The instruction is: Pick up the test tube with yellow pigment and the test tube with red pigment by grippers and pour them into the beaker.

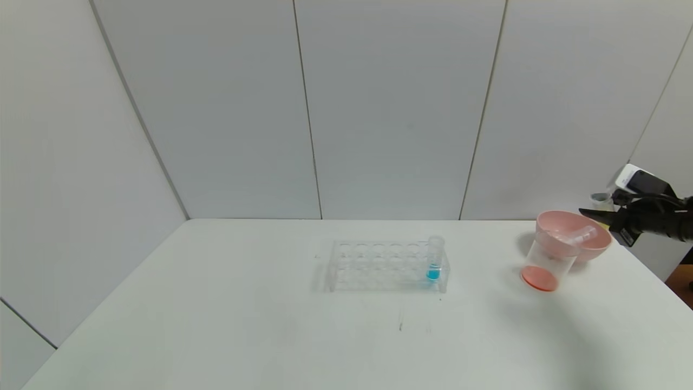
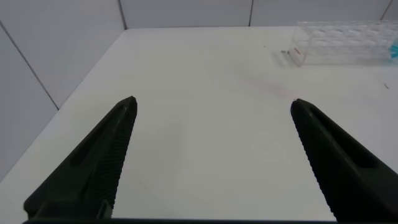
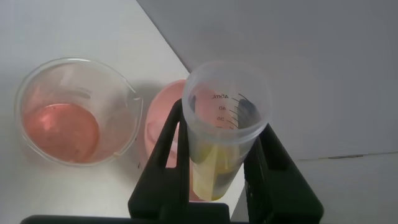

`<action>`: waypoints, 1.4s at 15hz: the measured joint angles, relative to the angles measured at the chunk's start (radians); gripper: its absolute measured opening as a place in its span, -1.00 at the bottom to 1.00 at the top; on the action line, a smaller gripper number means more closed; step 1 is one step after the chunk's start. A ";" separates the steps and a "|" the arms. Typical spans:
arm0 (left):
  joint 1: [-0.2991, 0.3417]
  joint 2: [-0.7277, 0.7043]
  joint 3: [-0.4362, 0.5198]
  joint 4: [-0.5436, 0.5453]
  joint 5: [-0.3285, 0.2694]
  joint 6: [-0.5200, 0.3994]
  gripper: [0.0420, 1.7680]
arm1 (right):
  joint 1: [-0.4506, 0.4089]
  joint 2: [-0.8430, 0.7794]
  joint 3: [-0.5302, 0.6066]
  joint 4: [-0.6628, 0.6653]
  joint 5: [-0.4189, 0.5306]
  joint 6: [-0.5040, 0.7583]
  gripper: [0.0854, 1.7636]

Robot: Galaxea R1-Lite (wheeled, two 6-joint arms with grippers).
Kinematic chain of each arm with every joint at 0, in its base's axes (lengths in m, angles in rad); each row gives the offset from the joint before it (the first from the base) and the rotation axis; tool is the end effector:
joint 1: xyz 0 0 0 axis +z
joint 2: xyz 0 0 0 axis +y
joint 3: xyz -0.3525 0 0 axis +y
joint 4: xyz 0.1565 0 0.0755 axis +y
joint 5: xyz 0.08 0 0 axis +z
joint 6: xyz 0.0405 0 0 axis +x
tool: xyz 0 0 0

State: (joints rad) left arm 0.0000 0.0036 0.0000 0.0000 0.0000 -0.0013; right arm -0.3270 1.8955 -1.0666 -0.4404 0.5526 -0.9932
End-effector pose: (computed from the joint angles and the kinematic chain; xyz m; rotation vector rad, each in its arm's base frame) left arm -0.0752 0.0000 0.0758 -0.0013 0.0036 0.0000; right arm 0.3665 -0.1019 0.2264 -0.8128 0.2092 0.3736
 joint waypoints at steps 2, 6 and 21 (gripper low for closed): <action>0.000 0.000 0.000 0.000 0.000 0.000 1.00 | -0.001 0.002 -0.004 -0.001 0.002 -0.006 -0.44; 0.000 0.000 0.000 0.000 0.000 0.000 1.00 | -0.003 0.006 -0.007 -0.001 0.002 -0.034 -0.44; 0.000 0.000 0.000 0.000 0.000 0.000 1.00 | 0.009 0.004 -0.010 0.009 -0.028 -0.208 -0.44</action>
State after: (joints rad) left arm 0.0000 0.0036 0.0000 0.0000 0.0000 -0.0013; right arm -0.3185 1.8994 -1.0766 -0.4313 0.5249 -1.2013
